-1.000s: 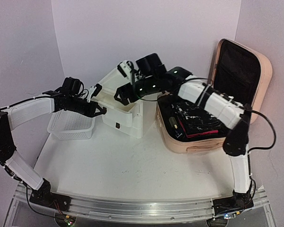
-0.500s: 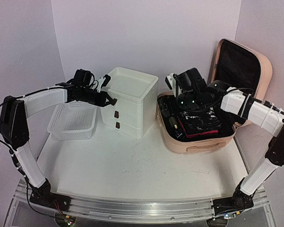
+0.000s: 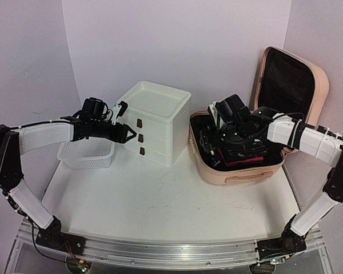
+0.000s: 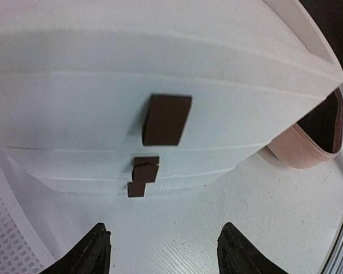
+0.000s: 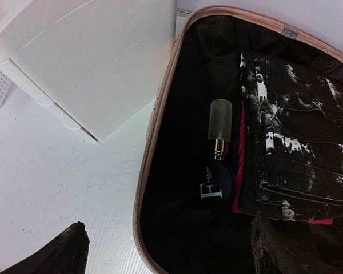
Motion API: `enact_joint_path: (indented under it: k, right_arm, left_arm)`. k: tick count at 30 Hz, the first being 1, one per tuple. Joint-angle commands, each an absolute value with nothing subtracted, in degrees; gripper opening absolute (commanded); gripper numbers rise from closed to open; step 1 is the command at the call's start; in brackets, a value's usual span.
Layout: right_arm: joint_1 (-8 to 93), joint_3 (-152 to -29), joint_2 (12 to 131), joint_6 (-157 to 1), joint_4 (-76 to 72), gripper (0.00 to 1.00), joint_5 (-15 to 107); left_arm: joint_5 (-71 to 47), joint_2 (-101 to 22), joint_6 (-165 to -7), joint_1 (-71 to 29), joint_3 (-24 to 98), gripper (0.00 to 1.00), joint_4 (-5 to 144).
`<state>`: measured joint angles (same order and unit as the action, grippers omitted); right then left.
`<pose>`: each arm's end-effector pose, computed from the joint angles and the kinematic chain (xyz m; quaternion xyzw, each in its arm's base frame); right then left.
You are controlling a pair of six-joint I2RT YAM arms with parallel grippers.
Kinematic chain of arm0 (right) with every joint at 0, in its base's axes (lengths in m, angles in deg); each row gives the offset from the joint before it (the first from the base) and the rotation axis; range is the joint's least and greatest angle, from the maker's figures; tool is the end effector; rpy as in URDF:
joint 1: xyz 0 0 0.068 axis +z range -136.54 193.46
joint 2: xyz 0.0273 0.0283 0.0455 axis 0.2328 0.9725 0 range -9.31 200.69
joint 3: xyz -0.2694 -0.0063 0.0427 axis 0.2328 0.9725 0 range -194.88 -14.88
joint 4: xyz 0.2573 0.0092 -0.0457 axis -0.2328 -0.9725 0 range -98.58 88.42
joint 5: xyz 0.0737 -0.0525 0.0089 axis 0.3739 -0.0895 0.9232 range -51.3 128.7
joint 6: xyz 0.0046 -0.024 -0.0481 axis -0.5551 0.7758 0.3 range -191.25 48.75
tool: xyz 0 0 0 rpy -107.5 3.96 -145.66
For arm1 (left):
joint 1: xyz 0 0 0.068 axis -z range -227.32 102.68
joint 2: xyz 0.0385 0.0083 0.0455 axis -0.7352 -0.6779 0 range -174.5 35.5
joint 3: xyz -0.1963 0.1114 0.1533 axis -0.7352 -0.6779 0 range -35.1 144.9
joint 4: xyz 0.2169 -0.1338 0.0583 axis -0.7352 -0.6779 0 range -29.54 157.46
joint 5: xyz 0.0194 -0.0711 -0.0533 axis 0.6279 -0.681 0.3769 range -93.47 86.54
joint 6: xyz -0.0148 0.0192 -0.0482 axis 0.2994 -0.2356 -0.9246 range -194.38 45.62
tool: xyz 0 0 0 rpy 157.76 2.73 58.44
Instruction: Open, take out, and arrange the luggage
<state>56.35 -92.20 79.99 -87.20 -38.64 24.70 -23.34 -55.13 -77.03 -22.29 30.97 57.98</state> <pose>0.2550 0.2251 0.3033 -0.1751 0.9141 0.0711 0.3586 0.3208 -0.1632 0.2701 0.2482 0.8376 -0.2585 0.4122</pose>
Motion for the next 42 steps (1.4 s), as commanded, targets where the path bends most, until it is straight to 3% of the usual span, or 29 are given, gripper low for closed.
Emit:
enact_joint_path:
  k: [1, 7, 11, 32, 37, 42]
  right_arm:
    - [55.7, -92.8, 78.7, -87.3, -36.2, 0.98, 24.0]
    - [55.6, -94.3, 81.1, -87.7, -35.6, 0.98, 26.4]
    - [55.6, -93.9, 81.3, -88.6, -35.4, 0.98, 27.0]
    - [55.6, -90.4, 78.5, -90.2, -35.2, 0.98, 27.2]
    - [55.6, -89.9, 78.8, -90.8, -35.1, 0.98, 27.6]
    - [55.6, -89.9, 79.4, -91.0, -35.1, 0.98, 27.7]
  left_arm:
    - [-24.5, -50.9, -75.7, -20.8, 24.5, 0.65, 67.8]
    - [-23.0, -55.9, -76.5, -20.4, 22.0, 0.66, 79.6]
    - [-21.0, -60.1, -75.6, -19.8, 22.5, 0.62, 87.2]
    - [-6.7, -70.4, -69.1, -15.5, 23.7, 0.39, 97.6]
    - [-4.9, -70.7, -69.9, -15.5, 24.0, 0.43, 97.7]
    - [-4.7, -69.8, -69.9, -15.5, 23.7, 0.27, 97.9]
